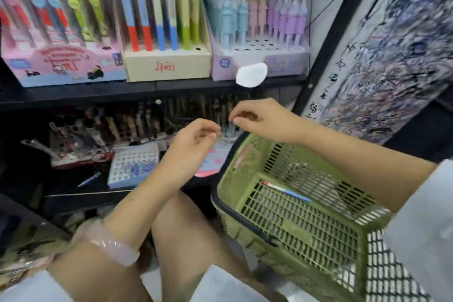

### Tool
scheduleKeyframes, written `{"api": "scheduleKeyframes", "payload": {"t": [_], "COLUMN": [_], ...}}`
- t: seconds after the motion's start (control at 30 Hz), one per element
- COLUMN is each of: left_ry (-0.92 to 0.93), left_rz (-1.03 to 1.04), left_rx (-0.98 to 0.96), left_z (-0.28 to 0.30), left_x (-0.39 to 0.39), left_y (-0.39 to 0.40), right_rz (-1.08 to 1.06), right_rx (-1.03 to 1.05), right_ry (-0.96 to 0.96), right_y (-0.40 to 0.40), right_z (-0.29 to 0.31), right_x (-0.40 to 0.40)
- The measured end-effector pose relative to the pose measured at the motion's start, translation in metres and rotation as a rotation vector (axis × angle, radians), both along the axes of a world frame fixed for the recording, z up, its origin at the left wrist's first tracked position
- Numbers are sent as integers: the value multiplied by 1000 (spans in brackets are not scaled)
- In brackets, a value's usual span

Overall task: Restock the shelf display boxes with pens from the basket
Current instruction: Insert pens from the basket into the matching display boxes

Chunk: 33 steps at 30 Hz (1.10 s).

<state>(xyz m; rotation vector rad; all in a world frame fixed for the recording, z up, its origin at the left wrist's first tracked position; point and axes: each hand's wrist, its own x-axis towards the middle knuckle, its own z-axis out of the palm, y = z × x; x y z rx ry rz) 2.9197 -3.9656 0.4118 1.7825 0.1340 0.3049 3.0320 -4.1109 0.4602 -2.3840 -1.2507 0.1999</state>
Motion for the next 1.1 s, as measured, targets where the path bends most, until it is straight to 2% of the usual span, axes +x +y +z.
{"api": "scheduleKeyframes", "payload": {"t": [0.17, 0.23, 0.3, 0.37, 0.5, 0.63, 0.7, 0.83, 0.97, 1.1], "left_ry": [101, 175, 272, 342, 390, 452, 472, 489, 488, 483], "left_rz": [-251, -350, -454, -501, -496, -466, -467, -506, -572, -452], "left_rx": [200, 285, 355, 416, 493, 455, 463, 488, 509, 462], "left_z": [-32, -45, -56, -65, -75, -78, -78, -78, -82, -80], "left_x": [22, 32, 41, 46, 52, 57, 59, 65, 67, 64], "left_y": [-63, -80, -91, -96, -96, -92, -93, -105, -121, -127], "right_rz": [-123, -172, -242, -325, -416, -390, -345, -314, -201, -400], "right_rx": [-509, -643, -688, -682, -688, -725, -705, -535, -532, -50], "right_ry": [115, 181, 233, 208, 94, -49, -69, 109, 313, 684], "right_y": [-112, -144, -162, -165, -147, -138, -141, -165, -199, -185], "right_z": [-102, -139, -173, -202, -250, -272, -270, -243, -216, -184], "right_x": [13, 13, 16, 23, 33, 33, 32, 25, -2, -23]}}
